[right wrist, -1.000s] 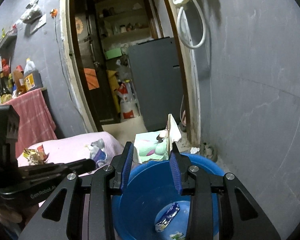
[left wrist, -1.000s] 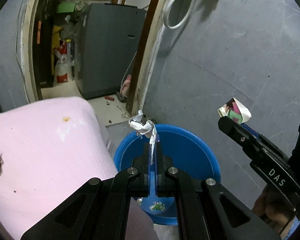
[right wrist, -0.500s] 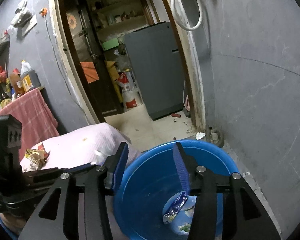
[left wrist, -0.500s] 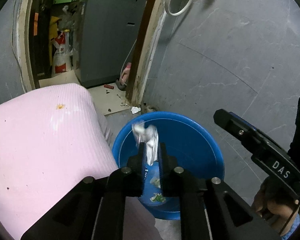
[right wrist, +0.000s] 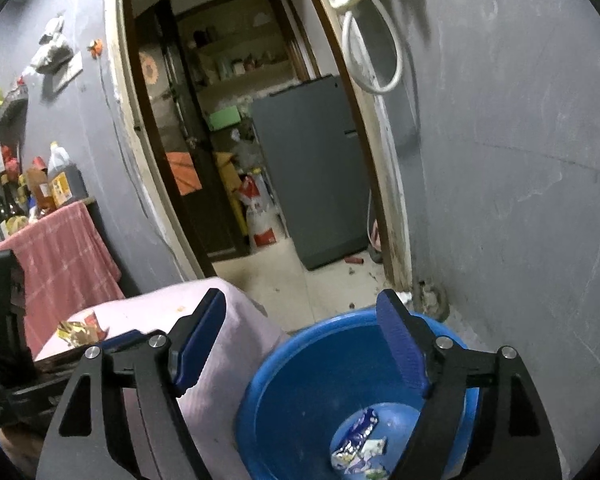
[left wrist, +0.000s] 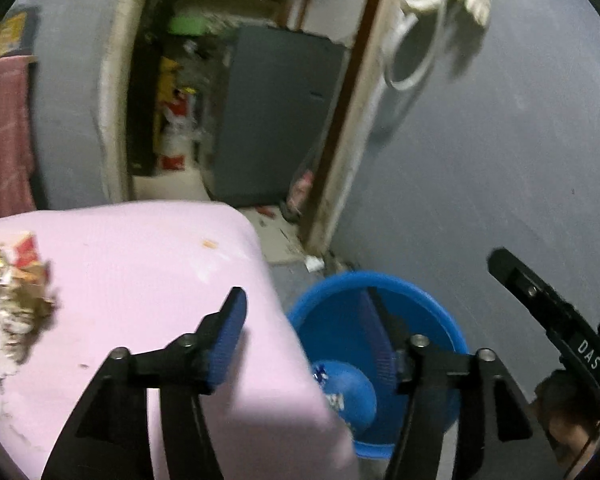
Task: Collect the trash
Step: 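Move both tools back over the remaining trash on the table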
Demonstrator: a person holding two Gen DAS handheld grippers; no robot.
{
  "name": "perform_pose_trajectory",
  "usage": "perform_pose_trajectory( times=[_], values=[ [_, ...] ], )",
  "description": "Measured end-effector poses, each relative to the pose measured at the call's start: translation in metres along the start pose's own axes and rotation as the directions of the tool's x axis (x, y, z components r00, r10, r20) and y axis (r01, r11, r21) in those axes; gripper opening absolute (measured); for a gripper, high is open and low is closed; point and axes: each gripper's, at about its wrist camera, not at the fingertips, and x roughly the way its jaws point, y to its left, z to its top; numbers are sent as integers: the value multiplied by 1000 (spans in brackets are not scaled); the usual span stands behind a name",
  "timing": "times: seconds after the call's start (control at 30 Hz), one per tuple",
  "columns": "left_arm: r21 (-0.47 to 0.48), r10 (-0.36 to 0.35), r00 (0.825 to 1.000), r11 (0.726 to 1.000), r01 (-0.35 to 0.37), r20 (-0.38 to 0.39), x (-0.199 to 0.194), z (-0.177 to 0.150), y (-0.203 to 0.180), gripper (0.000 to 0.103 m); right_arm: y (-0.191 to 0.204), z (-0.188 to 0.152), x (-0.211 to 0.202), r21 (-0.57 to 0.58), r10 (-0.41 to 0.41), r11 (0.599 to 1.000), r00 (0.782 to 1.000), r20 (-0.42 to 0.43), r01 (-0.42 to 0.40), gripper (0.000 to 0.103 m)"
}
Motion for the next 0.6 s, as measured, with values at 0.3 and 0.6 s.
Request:
perform_pose_trajectory(
  times=[0.3, 0.6],
  values=[
    [-31, 144, 963, 990, -141, 226, -67, 17, 29, 98, 33, 5, -20, -63, 52, 997, 986, 156, -42, 103],
    [-71, 243, 911, 970, -233, 334, -123, 11, 66, 100, 82, 6, -27, -142, 141, 984, 957, 253, -108, 103]
  ],
)
